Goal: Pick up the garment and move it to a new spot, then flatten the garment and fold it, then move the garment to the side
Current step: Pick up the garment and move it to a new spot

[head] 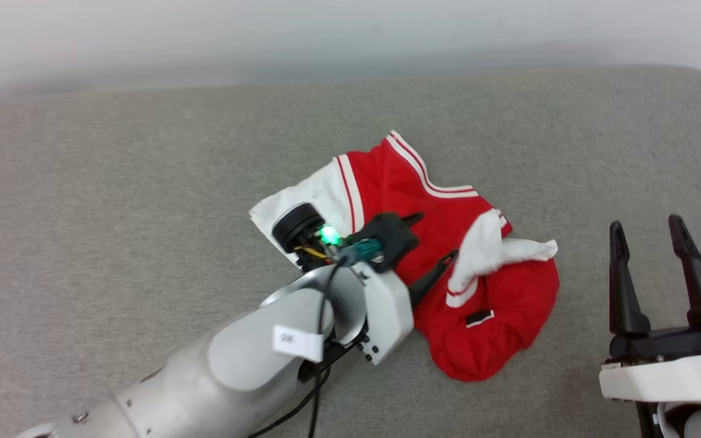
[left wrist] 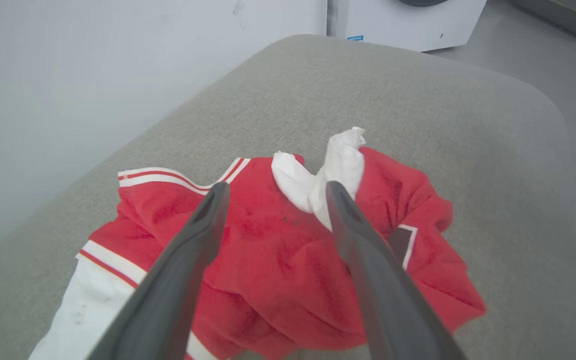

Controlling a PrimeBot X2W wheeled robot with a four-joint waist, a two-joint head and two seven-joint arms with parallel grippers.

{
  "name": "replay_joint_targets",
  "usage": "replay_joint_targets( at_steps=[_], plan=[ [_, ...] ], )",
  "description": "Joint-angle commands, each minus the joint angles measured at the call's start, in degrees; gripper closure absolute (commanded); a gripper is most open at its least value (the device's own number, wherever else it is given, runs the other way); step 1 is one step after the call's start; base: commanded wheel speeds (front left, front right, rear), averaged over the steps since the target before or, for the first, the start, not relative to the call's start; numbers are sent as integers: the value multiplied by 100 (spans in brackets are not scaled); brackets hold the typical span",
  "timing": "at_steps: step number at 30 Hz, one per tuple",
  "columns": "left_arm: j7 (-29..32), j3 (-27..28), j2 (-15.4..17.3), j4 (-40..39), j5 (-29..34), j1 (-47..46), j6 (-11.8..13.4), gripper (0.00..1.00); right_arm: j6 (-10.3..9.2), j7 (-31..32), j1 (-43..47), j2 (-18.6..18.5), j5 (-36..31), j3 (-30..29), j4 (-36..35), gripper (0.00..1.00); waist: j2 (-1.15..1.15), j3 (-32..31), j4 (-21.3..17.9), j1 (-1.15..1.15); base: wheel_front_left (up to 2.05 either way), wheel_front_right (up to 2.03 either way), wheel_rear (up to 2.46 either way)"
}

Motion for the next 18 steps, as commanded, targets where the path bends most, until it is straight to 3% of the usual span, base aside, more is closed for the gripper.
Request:
replay_joint_targets(
  at_steps=[1,11,18],
  plan=[
    [-160,104,72,-83,-33,174,133,0,-6,-12,103,14,-34,-6,38,0,0,-215,191,0,0,0,0],
    [-1128,980,984,-776,-86,1254,1489,0,-6,-12,409,14,-84,-28,207,0,0,-589,445,0,0,0,0],
    [-1261,2139,1347,-1556,378,2218,2494,0,-6,-12,592,13,-91,-30,327,0,0,-809,566,0,0,0,0]
  ],
)
